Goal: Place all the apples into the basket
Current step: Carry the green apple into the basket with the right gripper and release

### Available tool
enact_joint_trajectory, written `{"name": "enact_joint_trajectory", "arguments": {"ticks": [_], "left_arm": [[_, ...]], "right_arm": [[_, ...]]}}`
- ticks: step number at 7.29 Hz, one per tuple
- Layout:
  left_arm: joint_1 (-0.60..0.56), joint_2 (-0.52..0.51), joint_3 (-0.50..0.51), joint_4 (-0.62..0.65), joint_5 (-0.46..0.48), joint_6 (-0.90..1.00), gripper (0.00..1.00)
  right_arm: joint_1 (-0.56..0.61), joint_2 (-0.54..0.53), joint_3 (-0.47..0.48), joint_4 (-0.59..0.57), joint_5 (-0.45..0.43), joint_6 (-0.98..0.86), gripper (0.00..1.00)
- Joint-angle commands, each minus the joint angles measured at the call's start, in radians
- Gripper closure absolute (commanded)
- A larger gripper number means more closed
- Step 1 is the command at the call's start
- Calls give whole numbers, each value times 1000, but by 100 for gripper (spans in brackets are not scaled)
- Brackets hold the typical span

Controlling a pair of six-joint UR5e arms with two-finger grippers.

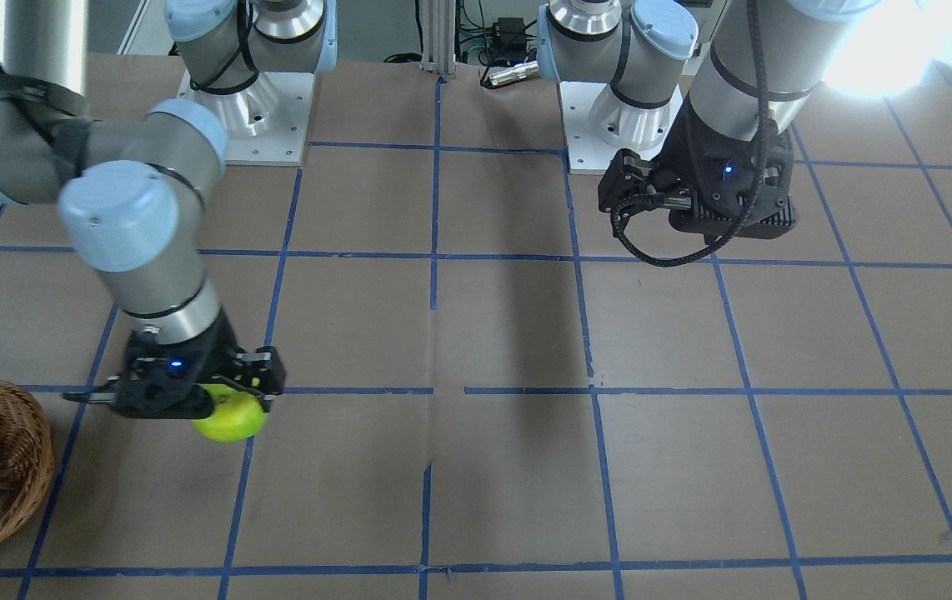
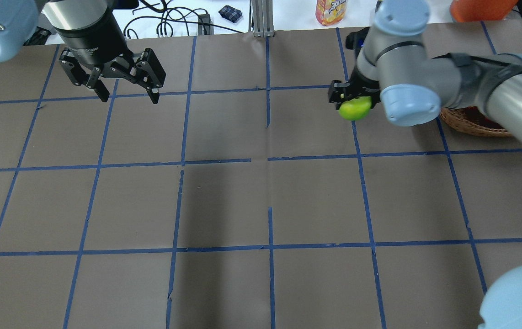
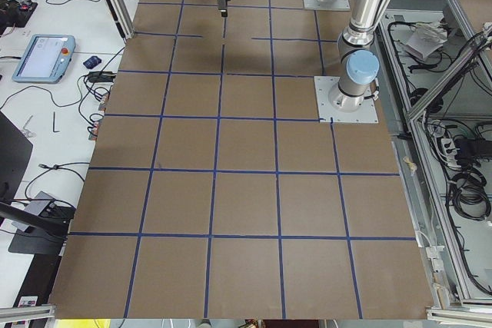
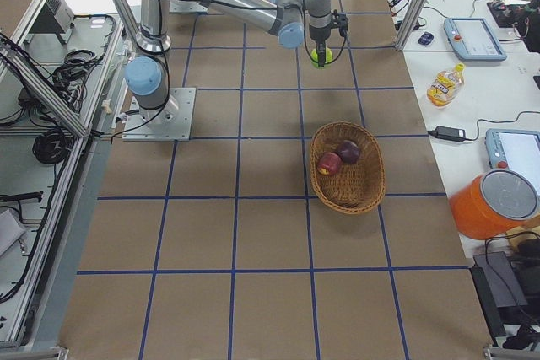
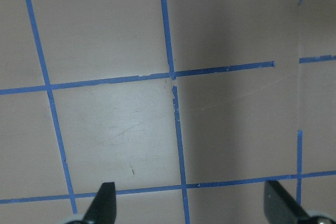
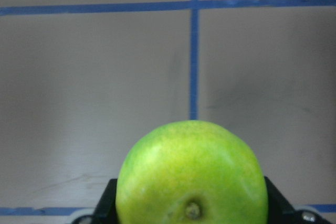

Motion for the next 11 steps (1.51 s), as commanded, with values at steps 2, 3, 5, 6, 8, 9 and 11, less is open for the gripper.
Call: {"name": "enact_joint_trajectory", "arguments": {"ticks": [2, 3, 5, 6, 8, 9, 11], "left_arm": [[-8, -2, 2, 5, -12, -48, 0], [-8, 3, -11, 4, -3, -47, 0], [-8, 36, -17, -4, -2, -47, 0], [-5, 38, -18, -1, -2, -42, 0], [-5, 33, -15, 11, -6, -44, 0], [-5, 29, -12, 13, -5, -49, 0], [-5, 24, -12, 13, -5, -49, 0]], "right_arm": [[-378, 24, -93, 13, -19, -503, 89], [-424, 132, -208, 13, -19, -631, 89], [-484, 326, -417, 76, -19, -735, 80], [-497, 337, -426, 152, -14, -730, 46], [-497, 336, -428, 215, -3, -736, 0], [-495, 326, -431, 220, -3, -739, 0], [-447, 239, -439, 344, -7, -721, 0]]}}
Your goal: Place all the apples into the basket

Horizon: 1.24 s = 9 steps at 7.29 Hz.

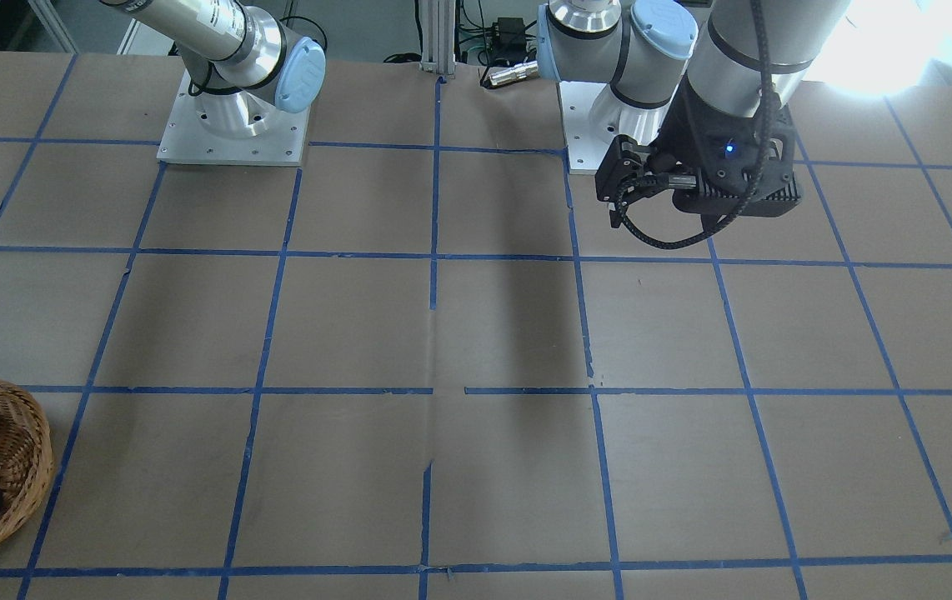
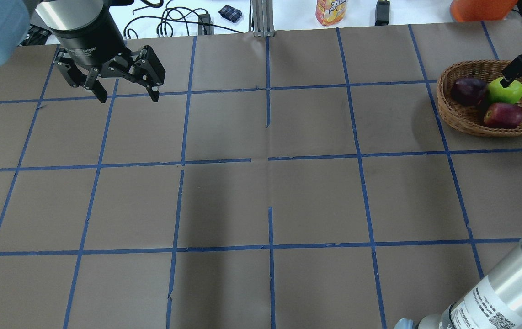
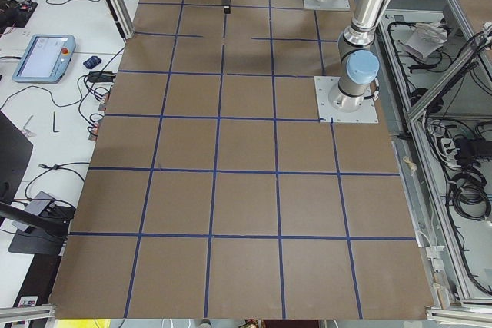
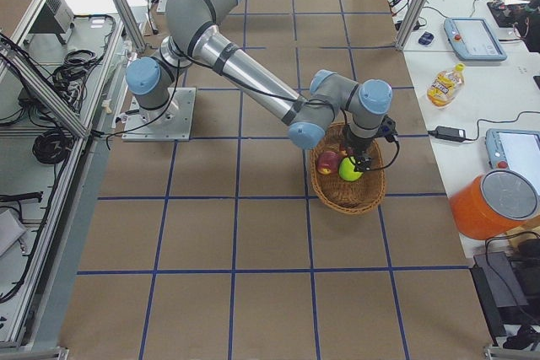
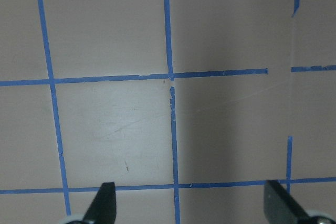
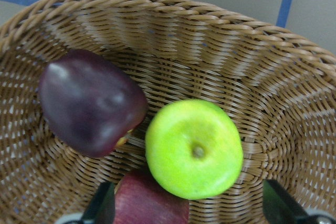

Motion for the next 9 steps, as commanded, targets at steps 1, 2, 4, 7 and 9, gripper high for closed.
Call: {"name": "enact_joint_trajectory", "arguments": {"ticks": [1, 2, 4, 7, 9], "left_arm": [[0, -4, 3, 0, -2, -2, 0], [0, -4, 4, -1, -3, -7, 0], [-2, -1, 3, -1, 0, -7, 0], [2, -1, 7, -1, -3, -7, 0], [2, 5, 4, -1, -3, -5, 0]], "right_arm": [[106, -124, -3, 198, 1, 46, 0], [193, -203, 0, 287, -2, 237, 0], [423, -307, 9, 366, -6, 578, 0], [594, -451, 26, 483, 4, 858, 0], [605, -518, 95, 465, 5, 860, 0]]}}
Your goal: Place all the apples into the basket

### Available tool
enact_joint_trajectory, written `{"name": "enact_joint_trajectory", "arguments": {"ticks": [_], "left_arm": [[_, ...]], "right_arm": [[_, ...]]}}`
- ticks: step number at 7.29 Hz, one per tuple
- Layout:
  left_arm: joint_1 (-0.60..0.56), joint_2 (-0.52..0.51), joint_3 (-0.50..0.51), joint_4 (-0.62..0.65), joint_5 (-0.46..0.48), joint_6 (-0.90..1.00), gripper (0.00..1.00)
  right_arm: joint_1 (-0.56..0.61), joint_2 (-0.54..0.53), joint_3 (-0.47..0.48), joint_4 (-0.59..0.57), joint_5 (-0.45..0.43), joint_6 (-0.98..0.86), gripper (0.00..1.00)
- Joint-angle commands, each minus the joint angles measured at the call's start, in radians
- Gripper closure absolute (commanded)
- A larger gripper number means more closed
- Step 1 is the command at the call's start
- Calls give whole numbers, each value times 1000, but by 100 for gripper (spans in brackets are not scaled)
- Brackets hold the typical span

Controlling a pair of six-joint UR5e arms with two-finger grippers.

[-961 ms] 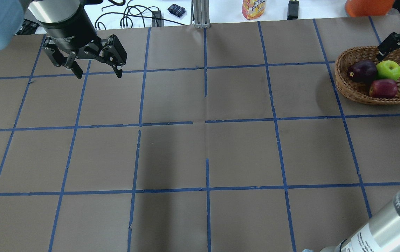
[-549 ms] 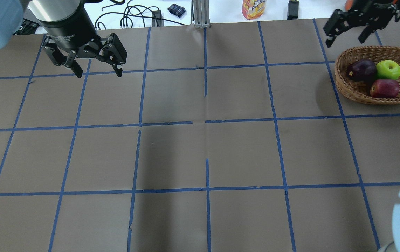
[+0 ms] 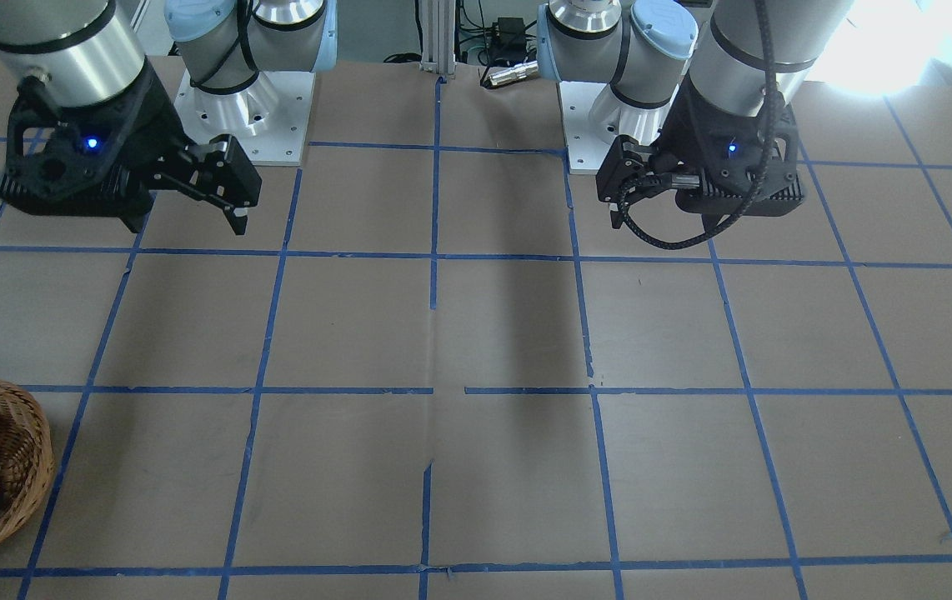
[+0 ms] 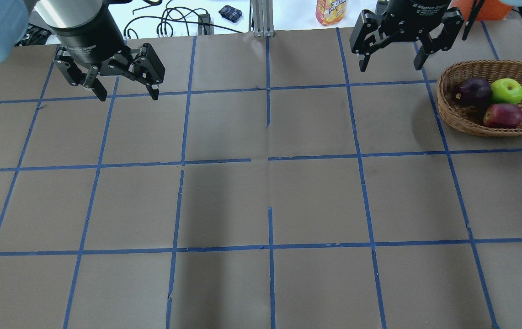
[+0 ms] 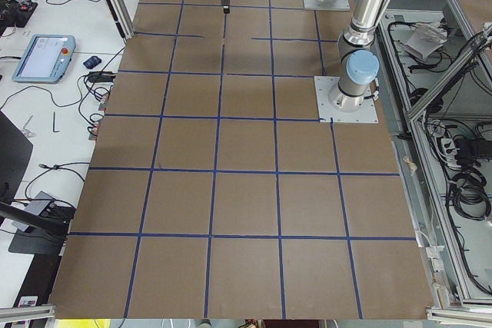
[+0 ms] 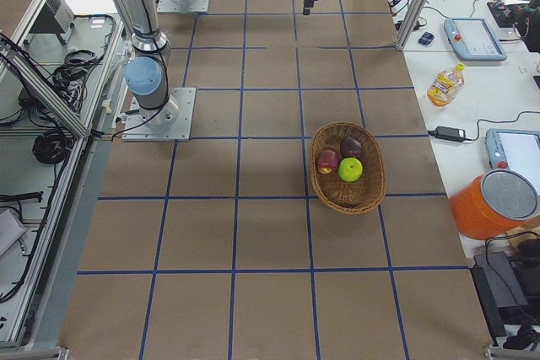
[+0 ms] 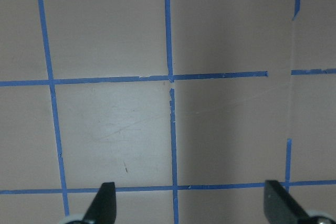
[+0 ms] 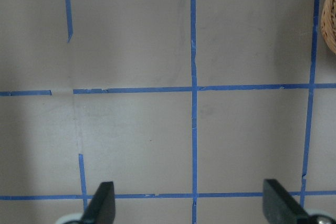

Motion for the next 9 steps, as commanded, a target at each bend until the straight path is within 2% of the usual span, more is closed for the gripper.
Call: {"name": "enact_joint_trajectory", "arguments": {"ticks": [1, 3, 5, 9], "left_arm": [[0, 4, 1, 0, 1, 0, 0], [0, 4, 11, 1, 3, 0, 0], [-1, 10, 8, 0, -12, 2, 0], [-1, 1, 0, 1, -12, 11, 0]], "right_arm": [[11, -63, 94, -33, -3, 14, 0], [11, -121, 175, -64, -10, 3, 0], [11, -117, 189, -146, -3, -4, 0], [13, -116, 173, -148, -14, -3, 0]]}}
